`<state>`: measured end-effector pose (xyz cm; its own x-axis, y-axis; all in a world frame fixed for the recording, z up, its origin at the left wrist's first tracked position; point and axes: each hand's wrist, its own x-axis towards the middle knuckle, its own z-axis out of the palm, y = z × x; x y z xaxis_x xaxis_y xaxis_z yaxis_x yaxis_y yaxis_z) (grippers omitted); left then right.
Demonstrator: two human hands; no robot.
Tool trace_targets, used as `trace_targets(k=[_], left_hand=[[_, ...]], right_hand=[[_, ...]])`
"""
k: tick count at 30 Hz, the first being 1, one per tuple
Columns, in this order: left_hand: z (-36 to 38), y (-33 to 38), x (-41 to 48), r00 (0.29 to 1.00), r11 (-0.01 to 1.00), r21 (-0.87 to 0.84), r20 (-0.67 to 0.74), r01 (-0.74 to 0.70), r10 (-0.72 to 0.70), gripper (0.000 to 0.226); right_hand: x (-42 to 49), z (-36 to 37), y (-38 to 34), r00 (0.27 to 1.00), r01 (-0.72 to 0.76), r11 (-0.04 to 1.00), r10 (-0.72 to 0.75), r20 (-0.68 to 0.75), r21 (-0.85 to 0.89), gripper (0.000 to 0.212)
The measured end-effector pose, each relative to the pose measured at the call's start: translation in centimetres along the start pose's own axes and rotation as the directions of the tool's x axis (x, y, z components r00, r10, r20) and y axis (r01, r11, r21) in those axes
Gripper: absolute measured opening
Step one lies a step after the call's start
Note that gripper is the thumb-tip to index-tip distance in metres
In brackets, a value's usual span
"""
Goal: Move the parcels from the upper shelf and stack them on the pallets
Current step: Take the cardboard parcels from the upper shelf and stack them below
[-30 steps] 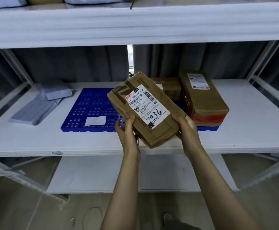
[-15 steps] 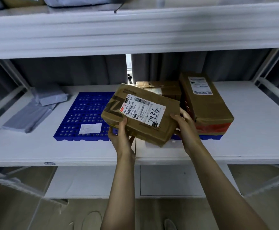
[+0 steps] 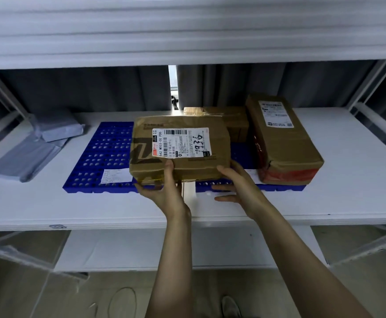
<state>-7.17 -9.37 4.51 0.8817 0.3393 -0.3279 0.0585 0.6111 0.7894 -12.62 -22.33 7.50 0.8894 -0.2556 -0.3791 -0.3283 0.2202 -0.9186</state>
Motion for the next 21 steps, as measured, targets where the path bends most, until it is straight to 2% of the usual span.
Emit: trace_targets(k=[6, 10, 14, 18, 21], left_hand=[[0.8, -1.3, -0.5, 0.998, 0.999, 0.051, 0.062, -0.016, 0.012, 0.098], [1.2, -1.8, -0.3, 0.996, 0.998, 0.056, 0.083, 0.030, -0.035, 0.092], [2.0, -2.3, -0.6, 0.995, 0.996, 0.045, 0.070, 0.075, -0.078, 0.074], [2.9, -2.9, -0.3, 0.991, 0.992, 0.083, 0.089, 0.093, -0.101, 0.079], [3.2, -3.5, 0.0, 0.989, 0.988, 0.136, 0.116, 0.078, -0.094, 0.093]], right_hand=[[0.6, -0.8, 0.2, 0.992, 0.076, 0.992, -0.064, -0.112, 0.101, 0.056], [0.9, -1.2, 0.1, 0.976, 0.119, 0.982, -0.089, -0.197, 0.144, 0.047], [1.3, -1.6, -0.2, 0.951, 0.145, 0.983, -0.108, -0.288, 0.109, 0.028], [1.5, -1.7, -0.3, 0.924, 0.176, 0.984, -0.161, -0.348, 0.012, 0.033], [1.4, -1.9, -0.1, 0.898, 0.203, 0.972, -0.234, -0.373, -0.120, 0.037]])
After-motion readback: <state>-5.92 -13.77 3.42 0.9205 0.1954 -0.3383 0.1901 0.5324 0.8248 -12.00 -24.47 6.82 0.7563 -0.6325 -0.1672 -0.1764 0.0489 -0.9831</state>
